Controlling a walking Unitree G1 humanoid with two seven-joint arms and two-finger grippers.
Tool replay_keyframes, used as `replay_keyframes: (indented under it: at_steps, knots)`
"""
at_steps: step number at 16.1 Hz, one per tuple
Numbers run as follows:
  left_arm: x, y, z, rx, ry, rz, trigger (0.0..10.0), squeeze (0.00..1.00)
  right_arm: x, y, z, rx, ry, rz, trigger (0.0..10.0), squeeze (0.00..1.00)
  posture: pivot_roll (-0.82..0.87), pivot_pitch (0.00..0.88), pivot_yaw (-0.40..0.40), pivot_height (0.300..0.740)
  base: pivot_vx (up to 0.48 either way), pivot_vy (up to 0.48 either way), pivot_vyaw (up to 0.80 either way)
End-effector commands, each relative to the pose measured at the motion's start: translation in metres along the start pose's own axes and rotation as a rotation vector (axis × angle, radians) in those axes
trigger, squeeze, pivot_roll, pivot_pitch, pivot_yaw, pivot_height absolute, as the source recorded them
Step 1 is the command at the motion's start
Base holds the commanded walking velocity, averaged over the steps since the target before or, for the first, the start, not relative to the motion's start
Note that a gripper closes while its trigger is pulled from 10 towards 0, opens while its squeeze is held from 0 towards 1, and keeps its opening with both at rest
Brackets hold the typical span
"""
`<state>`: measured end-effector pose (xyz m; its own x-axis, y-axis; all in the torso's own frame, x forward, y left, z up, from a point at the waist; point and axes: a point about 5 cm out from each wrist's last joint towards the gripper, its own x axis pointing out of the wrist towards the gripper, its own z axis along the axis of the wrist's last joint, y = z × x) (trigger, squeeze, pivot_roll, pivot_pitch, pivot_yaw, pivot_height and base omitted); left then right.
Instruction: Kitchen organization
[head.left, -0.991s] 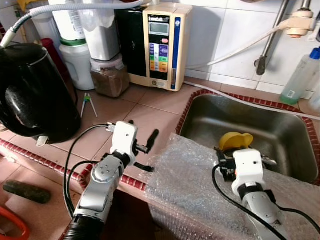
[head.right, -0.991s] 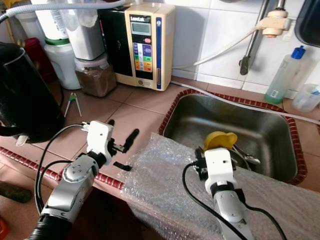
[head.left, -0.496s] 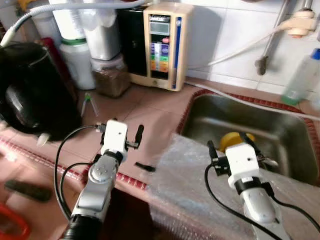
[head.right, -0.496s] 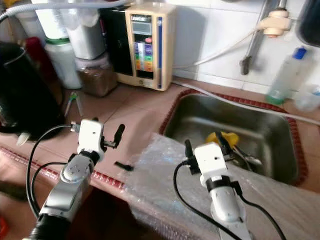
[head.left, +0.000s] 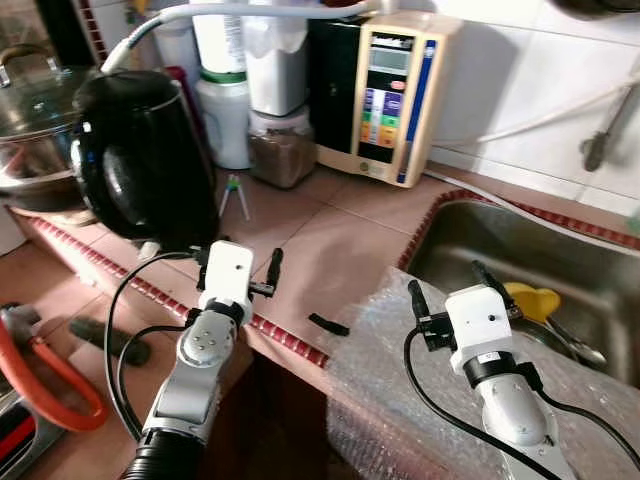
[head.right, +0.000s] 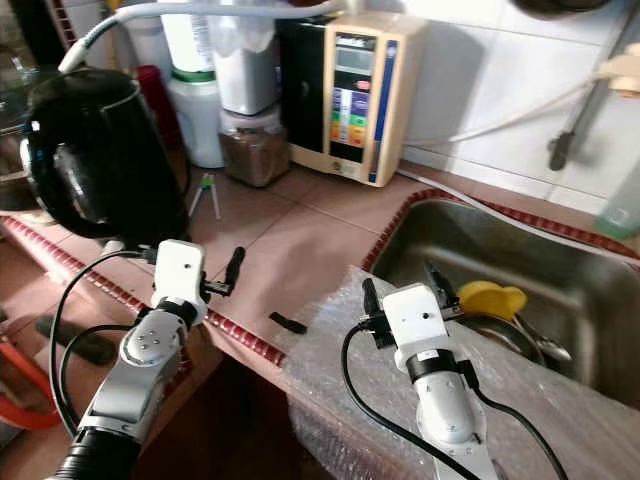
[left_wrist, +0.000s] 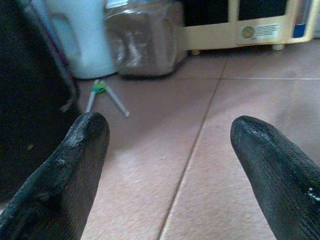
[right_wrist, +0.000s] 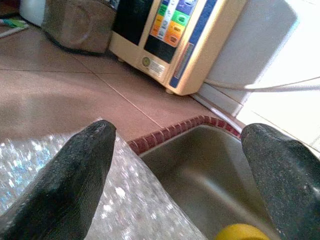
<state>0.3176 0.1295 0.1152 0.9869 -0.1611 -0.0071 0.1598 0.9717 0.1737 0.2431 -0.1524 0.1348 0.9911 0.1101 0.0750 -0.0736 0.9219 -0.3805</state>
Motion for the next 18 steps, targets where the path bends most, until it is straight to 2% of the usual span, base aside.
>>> replay_keyframes:
  at_steps: [1, 3, 4, 5, 6, 8, 10, 12, 15, 18]
  knots:
    - [0.001, 0.001, 0.0, 0.008, 0.002, -0.001, 10.0, 0.0, 0.001, 0.001, 0.007, -0.008, -0.031, 0.012, 10.0, 0.99, 0.01, 0.0, 0.023, 0.74, 0.0, 0.0, 0.48]
    - [0.001, 0.0, -0.001, -0.006, 0.011, -0.006, 10.0, 0.0, 0.001, 0.004, 0.008, -0.004, -0.035, 0.033, 10.0, 0.99, 0.01, 0.0, 0.023, 0.74, 0.0, 0.0, 0.8]
    - [0.001, -0.001, -0.001, -0.012, 0.016, -0.013, 10.0, 0.0, 0.002, 0.006, 0.008, 0.009, -0.036, 0.043, 10.0, 0.92, 0.01, 0.0, 0.023, 0.74, 0.0, 0.0, 0.8]
    - [0.001, -0.001, -0.001, -0.022, 0.021, -0.024, 10.0, 0.0, 0.002, 0.008, 0.009, 0.027, -0.037, 0.048, 10.0, 0.78, 0.01, 0.0, 0.026, 0.74, 0.0, 0.0, 0.8]
    - [0.001, -0.003, 0.0, -0.022, 0.019, -0.037, 10.0, 0.0, 0.003, 0.013, 0.011, 0.092, -0.031, 0.082, 10.0, 0.29, 0.01, 0.0, 0.029, 0.74, 0.0, 0.0, 0.0]
    - [0.002, -0.004, 0.001, -0.023, 0.019, -0.046, 10.0, 0.0, 0.006, 0.027, 0.012, 0.217, -0.001, 0.171, 10.0, 0.0, 0.01, 0.0, 0.031, 0.74, 0.0, 0.0, 0.0]
    - [0.003, -0.006, 0.001, -0.027, 0.022, -0.054, 10.0, 0.0, 0.009, 0.045, 0.014, 0.329, 0.035, 0.3, 10.0, 0.0, 0.01, 0.0, 0.033, 0.74, 0.0, 0.0, 0.0]
    - [0.002, -0.007, 0.001, -0.032, 0.026, -0.063, 10.0, 0.0, 0.01, 0.057, 0.012, 0.381, 0.078, 0.384, 10.0, 0.0, 0.01, 0.0, 0.033, 0.74, 0.0, 0.0, 0.0]
    - [0.001, -0.008, 0.0, -0.038, 0.033, -0.072, 10.0, 0.0, 0.009, 0.067, 0.004, 0.532, 0.185, 0.449, 10.0, 0.0, 0.02, 0.0, 0.027, 0.74, 0.0, 0.0, 0.0]
    - [0.0, -0.009, -0.001, -0.043, 0.041, -0.076, 10.0, 0.0, 0.005, 0.069, -0.006, 0.565, 0.238, 0.483, 10.0, 0.0, 0.02, 0.0, 0.027, 0.74, 0.0, 0.0, 0.0]
